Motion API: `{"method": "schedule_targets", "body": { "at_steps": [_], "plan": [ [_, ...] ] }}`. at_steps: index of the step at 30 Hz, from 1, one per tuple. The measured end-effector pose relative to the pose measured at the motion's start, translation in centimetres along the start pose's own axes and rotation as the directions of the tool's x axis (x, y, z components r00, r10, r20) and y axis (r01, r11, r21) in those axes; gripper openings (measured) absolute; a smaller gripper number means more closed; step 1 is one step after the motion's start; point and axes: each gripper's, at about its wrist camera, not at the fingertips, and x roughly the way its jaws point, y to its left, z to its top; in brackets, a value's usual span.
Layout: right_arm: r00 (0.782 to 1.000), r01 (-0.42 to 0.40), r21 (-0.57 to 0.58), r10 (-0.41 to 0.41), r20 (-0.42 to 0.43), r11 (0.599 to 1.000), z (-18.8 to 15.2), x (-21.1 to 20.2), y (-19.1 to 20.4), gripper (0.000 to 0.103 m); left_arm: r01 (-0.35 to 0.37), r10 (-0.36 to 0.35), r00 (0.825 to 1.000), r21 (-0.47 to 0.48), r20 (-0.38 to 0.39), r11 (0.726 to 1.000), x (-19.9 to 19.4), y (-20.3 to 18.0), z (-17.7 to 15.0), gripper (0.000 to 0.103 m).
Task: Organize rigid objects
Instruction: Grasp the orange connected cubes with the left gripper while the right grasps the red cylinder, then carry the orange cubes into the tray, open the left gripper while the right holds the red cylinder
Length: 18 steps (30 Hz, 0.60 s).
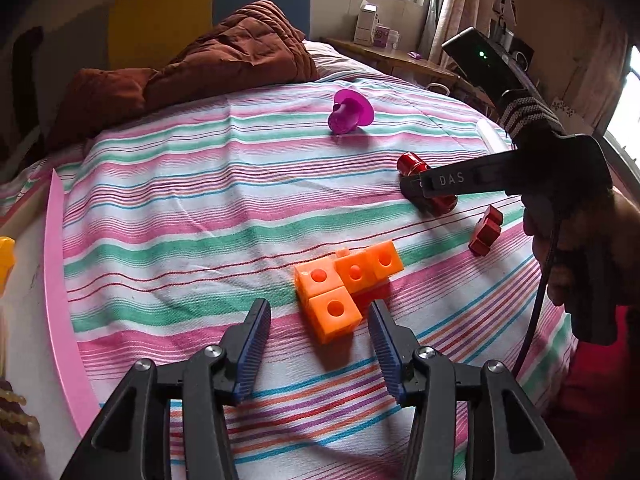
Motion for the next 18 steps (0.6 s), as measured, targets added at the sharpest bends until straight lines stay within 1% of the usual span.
{"method": "schedule_targets", "body": {
  "at_steps": [2,5,7,9,10,11,12,13,14,16,18],
  "plan": [
    [1.0,0.003,0.0,-0.003,-0.001,1.0,0.0,0.0,0.0,0.028,-0.018,0.019,1.0,0.011,-0.007,1.0,-0.2,0.2,0.2,0.051],
    [1.0,0.012,-0.005,-0.012,-0.005,1.0,0.0,-0.1,0.2,0.028,-0.056,0.059,0.998,0.076,-0.034,0.996,0.2,-0.1,0.5,0.051],
    [1.0,0.018,-0.008,-0.018,-0.006,1.0,0.0,-0.1,0.3,0.028,-0.051,0.057,0.997,0.109,-0.059,0.993,0.6,-0.3,0.8,0.051],
    [1.0,0.018,-0.007,-0.018,-0.007,1.0,0.0,-0.1,0.3,0.028,-0.069,0.077,0.995,0.14,-0.058,0.988,0.8,-0.6,1.1,0.051],
    [1.0,0.018,-0.007,-0.018,-0.007,1.0,0.0,-0.1,0.3,0.028,-0.065,0.075,0.995,0.144,-0.065,0.987,0.9,-0.6,1.3,0.048],
    [1.0,0.018,-0.008,-0.018,-0.007,1.0,0.0,-0.1,0.3,0.028,-0.053,0.065,0.995,0.143,-0.078,0.988,1.2,-0.5,1.4,0.039],
    [1.0,0.02,-0.009,-0.02,-0.007,1.0,0.0,-0.1,0.4,0.028,-0.046,0.059,0.994,0.146,-0.087,0.988,1.4,-0.6,1.5,0.036],
    [1.0,0.022,-0.01,-0.022,-0.007,1.0,0.0,-0.1,0.4,0.028,-0.047,0.06,0.995,0.155,-0.08,0.987,1.4,-0.7,1.6,0.033],
    [1.0,0.023,-0.011,-0.023,-0.007,1.0,0.0,-0.1,0.4,0.028,-0.042,0.056,0.995,0.165,-0.08,0.985,1.5,-0.8,1.7,0.023],
    [1.0,0.023,-0.014,-0.023,-0.007,1.0,0.0,-0.1,0.4,0.026,-0.035,0.048,0.996,0.174,-0.072,0.984,1.4,-1.0,1.7,0.019],
    [1.0,0.022,-0.017,-0.023,-0.003,1.0,0.0,0.0,0.4,0.026,-0.032,0.042,0.997,0.155,-0.062,0.987,1.2,-0.8,1.5,0.019]
  ]
}}
